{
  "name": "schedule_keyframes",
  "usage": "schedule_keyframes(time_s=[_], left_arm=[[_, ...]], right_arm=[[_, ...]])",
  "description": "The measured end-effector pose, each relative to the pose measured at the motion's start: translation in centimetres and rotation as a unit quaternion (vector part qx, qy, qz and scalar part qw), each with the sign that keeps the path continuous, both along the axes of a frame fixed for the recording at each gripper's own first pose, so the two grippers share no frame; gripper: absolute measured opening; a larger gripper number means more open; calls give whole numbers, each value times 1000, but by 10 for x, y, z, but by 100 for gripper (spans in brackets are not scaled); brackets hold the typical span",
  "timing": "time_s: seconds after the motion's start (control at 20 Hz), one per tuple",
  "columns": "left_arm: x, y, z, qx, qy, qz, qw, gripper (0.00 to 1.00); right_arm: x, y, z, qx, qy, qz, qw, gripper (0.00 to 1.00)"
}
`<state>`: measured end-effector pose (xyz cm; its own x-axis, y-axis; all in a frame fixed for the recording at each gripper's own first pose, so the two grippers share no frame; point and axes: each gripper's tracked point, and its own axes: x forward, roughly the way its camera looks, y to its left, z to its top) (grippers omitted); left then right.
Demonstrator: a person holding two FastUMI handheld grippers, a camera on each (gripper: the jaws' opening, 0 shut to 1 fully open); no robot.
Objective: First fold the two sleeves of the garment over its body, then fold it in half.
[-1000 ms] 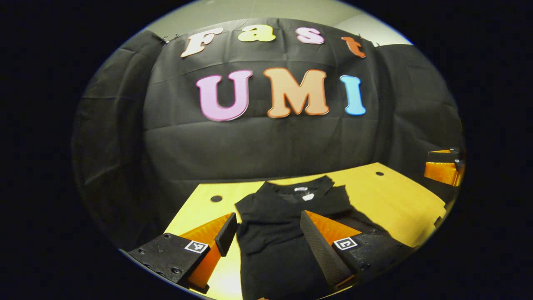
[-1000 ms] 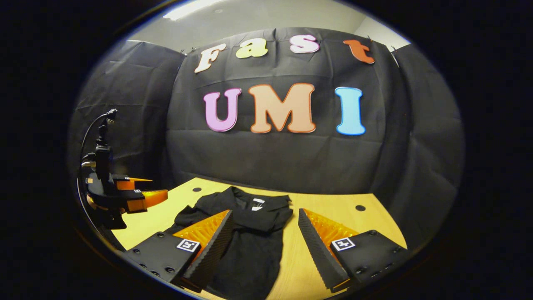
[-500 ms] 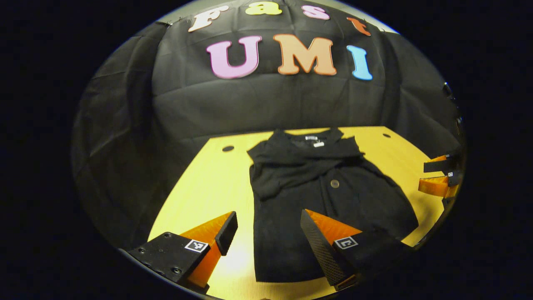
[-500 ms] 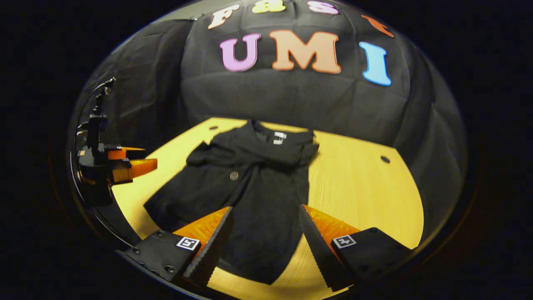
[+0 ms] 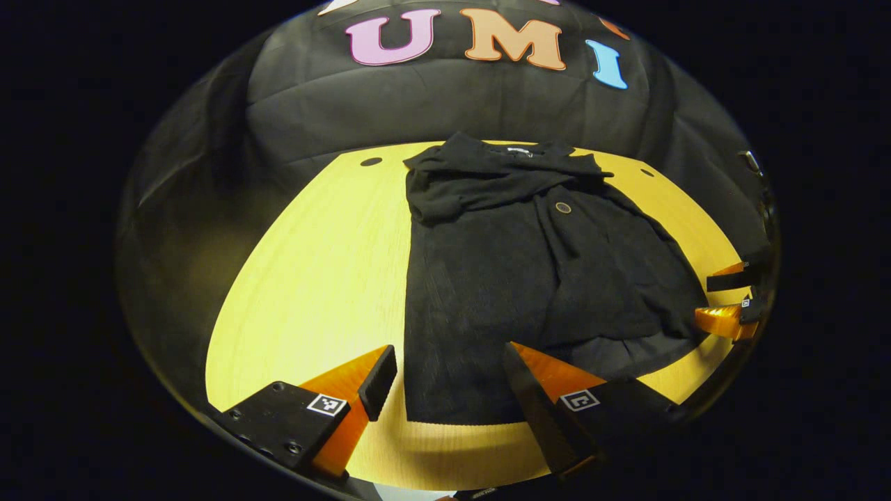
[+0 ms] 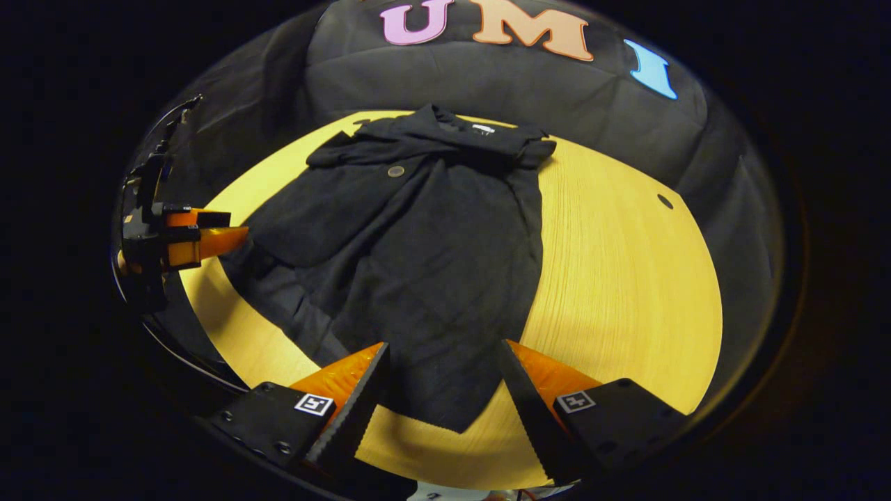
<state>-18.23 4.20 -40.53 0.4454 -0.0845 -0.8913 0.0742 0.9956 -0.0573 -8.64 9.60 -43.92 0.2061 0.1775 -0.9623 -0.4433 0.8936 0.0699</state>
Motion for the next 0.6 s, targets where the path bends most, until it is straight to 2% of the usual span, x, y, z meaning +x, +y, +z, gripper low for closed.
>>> schedule_keyframes(time_s=[0.15,0.35,0.4,0.45,0.5,0.6], left_arm=[[-12,-6,-9,-14,16,4,1000,95],[-14,-7,-12,-16,13,0,1000,93],[-11,-8,-10,-18,5,-2,1000,91],[-12,-9,-14,-18,6,-6,1000,89],[-9,-12,-12,-22,-2,-8,1000,77],[-11,-19,-11,-36,-1,-17,999,56]], right_arm=[[-4,-3,2,-16,30,7,999,100],[-3,-3,1,-9,54,-24,998,98],[-1,-3,0,-10,58,-26,998,98],[-1,-4,3,-9,61,-21,998,94],[2,-2,4,-6,60,-14,998,91],[-3,15,0,17,61,0,998,50]])
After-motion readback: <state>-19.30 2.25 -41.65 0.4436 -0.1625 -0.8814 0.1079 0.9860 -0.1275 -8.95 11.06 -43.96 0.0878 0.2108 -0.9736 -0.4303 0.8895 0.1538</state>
